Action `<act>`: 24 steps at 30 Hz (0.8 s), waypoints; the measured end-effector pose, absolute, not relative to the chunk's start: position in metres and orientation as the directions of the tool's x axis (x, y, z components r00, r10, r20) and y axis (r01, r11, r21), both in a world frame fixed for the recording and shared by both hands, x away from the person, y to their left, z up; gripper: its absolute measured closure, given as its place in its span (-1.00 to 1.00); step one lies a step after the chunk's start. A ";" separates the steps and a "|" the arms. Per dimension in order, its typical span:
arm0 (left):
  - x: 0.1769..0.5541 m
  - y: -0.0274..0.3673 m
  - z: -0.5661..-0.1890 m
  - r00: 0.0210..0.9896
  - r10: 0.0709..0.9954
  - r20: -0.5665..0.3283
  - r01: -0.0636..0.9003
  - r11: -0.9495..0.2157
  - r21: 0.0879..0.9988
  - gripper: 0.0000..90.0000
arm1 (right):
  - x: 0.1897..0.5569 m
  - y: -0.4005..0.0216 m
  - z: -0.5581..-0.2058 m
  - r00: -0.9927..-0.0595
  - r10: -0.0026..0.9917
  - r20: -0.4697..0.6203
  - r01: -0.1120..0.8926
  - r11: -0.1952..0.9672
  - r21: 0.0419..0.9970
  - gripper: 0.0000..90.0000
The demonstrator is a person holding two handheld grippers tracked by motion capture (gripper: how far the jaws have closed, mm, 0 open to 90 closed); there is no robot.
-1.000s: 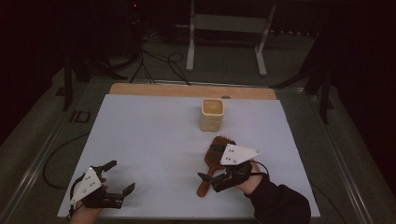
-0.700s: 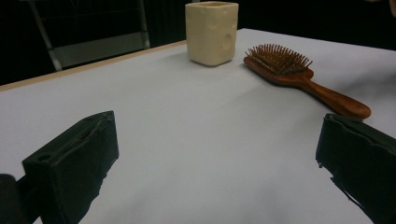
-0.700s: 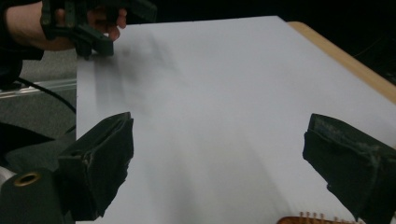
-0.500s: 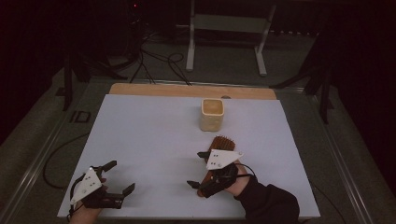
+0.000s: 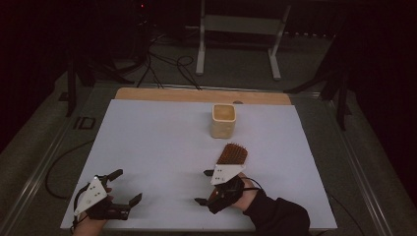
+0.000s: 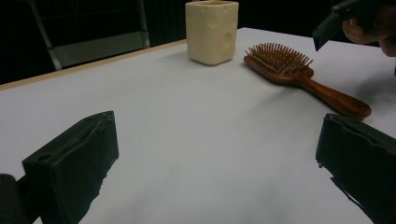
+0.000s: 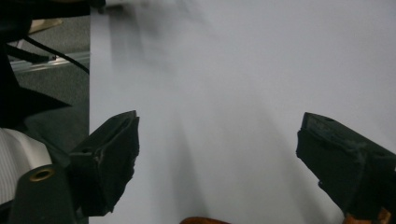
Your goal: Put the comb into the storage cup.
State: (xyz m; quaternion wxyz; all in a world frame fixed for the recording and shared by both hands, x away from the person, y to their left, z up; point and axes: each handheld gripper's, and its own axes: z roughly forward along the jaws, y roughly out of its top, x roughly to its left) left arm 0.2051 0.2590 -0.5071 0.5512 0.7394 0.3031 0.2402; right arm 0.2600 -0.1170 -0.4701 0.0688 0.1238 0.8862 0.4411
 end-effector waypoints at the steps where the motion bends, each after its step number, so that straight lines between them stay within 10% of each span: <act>1: 0.205 0.259 -0.507 0.700 0.714 0.019 0.183 -0.205 0.962 -1.00 | 0.260 -0.117 -0.471 -0.959 0.284 -0.008 0.167 0.585 0.793 -0.67; 17: 0.205 0.260 -0.508 0.701 0.713 0.016 0.188 -0.206 0.960 -1.00 | 0.269 -0.119 -0.488 -0.961 0.274 -0.022 0.173 0.663 0.728 0.21; 24: 0.205 0.260 -0.508 0.702 0.712 0.013 0.189 -0.204 0.960 -1.00 | 0.269 -0.116 -0.491 -0.958 0.283 -0.049 0.173 0.705 0.687 0.92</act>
